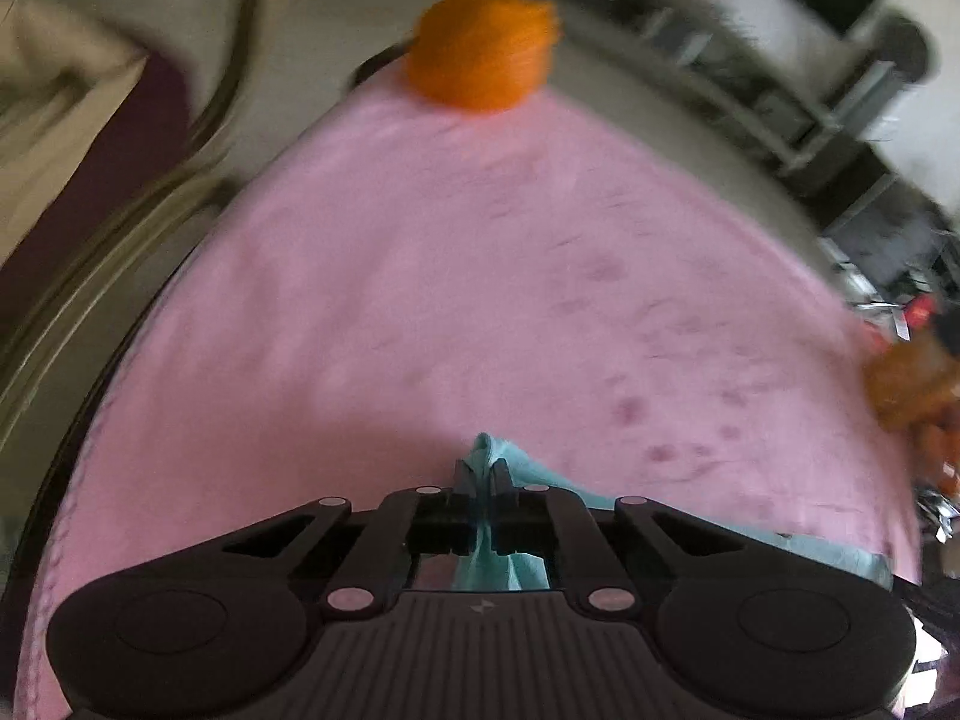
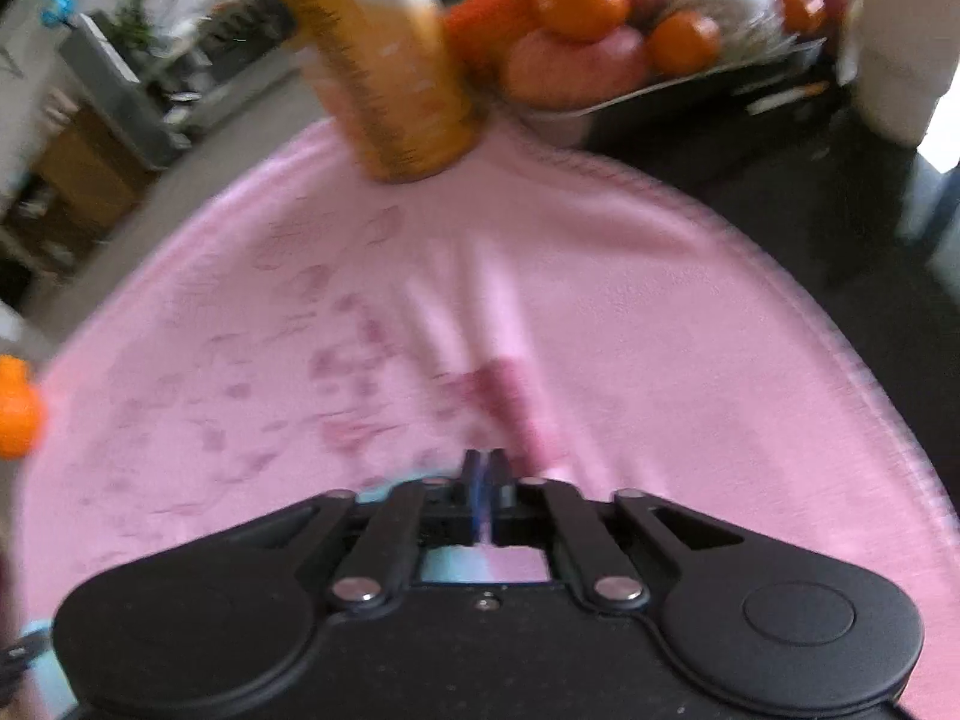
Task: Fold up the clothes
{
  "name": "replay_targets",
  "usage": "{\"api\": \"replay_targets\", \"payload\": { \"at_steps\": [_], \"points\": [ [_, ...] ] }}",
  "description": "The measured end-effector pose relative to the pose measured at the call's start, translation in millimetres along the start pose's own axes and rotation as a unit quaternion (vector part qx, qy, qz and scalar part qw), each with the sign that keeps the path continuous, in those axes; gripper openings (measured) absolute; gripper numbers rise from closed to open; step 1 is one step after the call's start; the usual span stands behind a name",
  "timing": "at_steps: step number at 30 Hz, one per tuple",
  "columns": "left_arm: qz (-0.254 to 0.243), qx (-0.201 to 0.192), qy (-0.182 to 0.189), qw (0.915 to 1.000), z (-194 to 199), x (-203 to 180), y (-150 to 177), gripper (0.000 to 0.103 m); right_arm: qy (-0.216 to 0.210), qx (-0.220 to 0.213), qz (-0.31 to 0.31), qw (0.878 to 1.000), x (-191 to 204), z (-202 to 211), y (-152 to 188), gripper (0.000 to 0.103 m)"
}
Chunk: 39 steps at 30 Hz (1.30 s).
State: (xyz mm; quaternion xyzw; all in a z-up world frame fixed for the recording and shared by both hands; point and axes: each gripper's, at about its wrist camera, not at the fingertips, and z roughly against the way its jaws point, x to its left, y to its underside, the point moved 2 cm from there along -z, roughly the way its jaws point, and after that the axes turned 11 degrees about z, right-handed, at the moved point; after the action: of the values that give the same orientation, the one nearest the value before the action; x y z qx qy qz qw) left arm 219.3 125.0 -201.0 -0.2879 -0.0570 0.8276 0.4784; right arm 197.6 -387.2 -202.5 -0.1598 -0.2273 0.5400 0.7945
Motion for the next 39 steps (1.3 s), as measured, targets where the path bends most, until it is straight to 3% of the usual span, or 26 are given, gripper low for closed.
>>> {"api": "replay_targets", "payload": {
  "at_steps": [4, 6, 9, 11, 17, 18, 19, 23, 27, 30, 33, 34, 38, 39],
  "points": [
    [-0.030, -0.020, 0.000, 0.9993, 13, -9, 1, 0.017, -0.015, 0.001, -0.007, 1.000, -8, 0, -1, 0.000],
    [-0.034, -0.022, 0.019, 0.9990, 18, -9, 1, 0.032, -0.026, 0.002, -0.013, 1.000, -10, 1, 0, 0.002],
    [-0.036, -0.015, 0.040, 0.9984, 16, -12, 3, 0.031, -0.093, 0.000, -0.059, 0.994, -18, 6, -2, 0.009],
    [-0.037, -0.008, 0.037, 0.9986, 11, -14, 4, 0.031, -0.099, 0.000, -0.052, 0.994, -12, 5, -2, 0.019],
    [-0.049, 0.000, 0.035, 0.9982, 4, -17, 7, 0.029, -0.107, 0.002, -0.020, 0.994, 8, 0, 1, 0.019],
    [-0.051, 0.000, 0.033, 0.9981, 3, -17, 7, 0.021, -0.109, 0.002, -0.015, 0.994, 11, 0, 1, 0.019],
    [-0.053, -0.001, 0.024, 0.9983, 2, -16, 8, 0.008, -0.110, 0.002, -0.010, 0.994, 14, -1, 2, 0.003],
    [-0.044, -0.003, 0.003, 0.9990, 2, -9, 6, 0.008, -0.048, -0.013, 0.032, 0.998, 25, 3, 3, 0.001],
    [-0.052, -0.066, -0.045, 0.9954, 24, -2, -1, 0.007, 0.016, -0.029, 0.075, 0.997, 36, 8, 4, 0.001],
    [-0.024, -0.070, -0.026, 0.9969, 29, 11, -10, 0.005, 0.006, -0.020, 0.058, 0.998, 30, 6, 5, 0.002],
    [0.000, -0.038, 0.039, 0.9985, 24, 12, -13, 0.026, -0.010, -0.014, 0.039, 0.999, 24, 6, 6, 0.002],
    [0.001, -0.030, 0.054, 0.9981, 21, 9, -13, 0.040, -0.016, -0.012, 0.033, 0.999, 23, 6, 6, 0.002],
    [-0.031, -0.005, 0.064, 0.9974, 3, -9, -6, 0.041, -0.020, -0.011, 0.029, 0.999, 20, 4, 6, 0.002],
    [-0.038, 0.001, 0.064, 0.9972, -2, -11, -3, 0.030, -0.021, -0.011, 0.030, 0.999, 20, 4, 6, 0.003]
  ]
}}
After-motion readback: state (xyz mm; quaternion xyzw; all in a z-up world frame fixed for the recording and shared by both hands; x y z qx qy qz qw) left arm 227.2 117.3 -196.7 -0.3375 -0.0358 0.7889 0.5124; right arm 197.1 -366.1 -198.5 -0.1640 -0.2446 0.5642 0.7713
